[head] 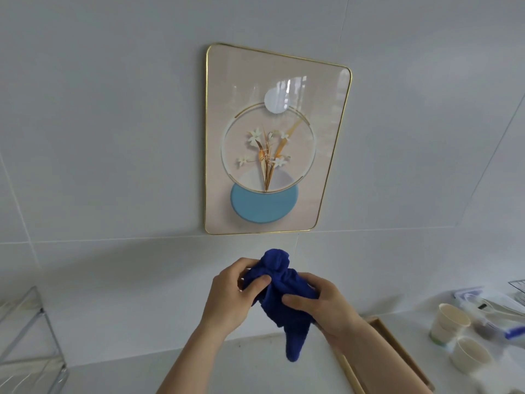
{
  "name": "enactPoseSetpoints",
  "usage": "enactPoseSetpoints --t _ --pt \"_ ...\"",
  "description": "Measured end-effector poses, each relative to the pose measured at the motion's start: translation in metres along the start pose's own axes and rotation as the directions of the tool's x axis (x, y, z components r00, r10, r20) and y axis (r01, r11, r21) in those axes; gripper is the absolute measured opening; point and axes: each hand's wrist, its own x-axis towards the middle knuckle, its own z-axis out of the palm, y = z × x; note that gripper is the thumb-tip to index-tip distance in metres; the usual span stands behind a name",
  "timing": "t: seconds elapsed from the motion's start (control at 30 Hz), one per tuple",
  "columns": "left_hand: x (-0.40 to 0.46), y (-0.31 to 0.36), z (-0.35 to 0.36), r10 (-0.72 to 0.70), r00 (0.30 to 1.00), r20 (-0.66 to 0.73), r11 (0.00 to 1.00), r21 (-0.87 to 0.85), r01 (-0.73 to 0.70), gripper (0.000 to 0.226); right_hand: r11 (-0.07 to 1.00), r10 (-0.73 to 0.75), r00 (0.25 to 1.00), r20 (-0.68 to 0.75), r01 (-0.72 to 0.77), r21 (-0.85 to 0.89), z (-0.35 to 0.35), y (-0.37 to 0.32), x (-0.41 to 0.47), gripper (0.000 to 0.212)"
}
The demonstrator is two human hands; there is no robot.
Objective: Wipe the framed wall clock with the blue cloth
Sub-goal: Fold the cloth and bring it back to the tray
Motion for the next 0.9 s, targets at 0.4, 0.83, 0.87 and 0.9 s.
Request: enactPoseSetpoints --t 0.4,0.83,0.87,0.9 --pt "0.032 -0.002 0.093 -0.105 0.991 0.079 0.906 0.419 0.063 0.012 0.855 -0.047 0.997 -0.066 0.006 -0.519 -0.124 0.028 0.019 0.014" --pt "0.066 -0.022 0.263 -0.238 0.958 0.162 0.857 0.499 0.129 0.017 0.786 0.016 0.986 -0.169 -0.116 -0.607 -0.267 0.114 0.039 0.017" --pt "0.067 -0.026 0.276 -0.246 0.955 0.165 0.852 0.507 0.131 0.018 0.784 0.021 0.985 -0.172 -0.123 -0.609 -0.276 0.123 0.04 0.017" --pt "0.067 -0.031 0.288 -0.254 0.953 0.168 0.846 0.515 0.135 0.019 0.781 0.025 0.984 -0.175 -0.128 -0.611 -0.283 0.132 0.042 0.017"
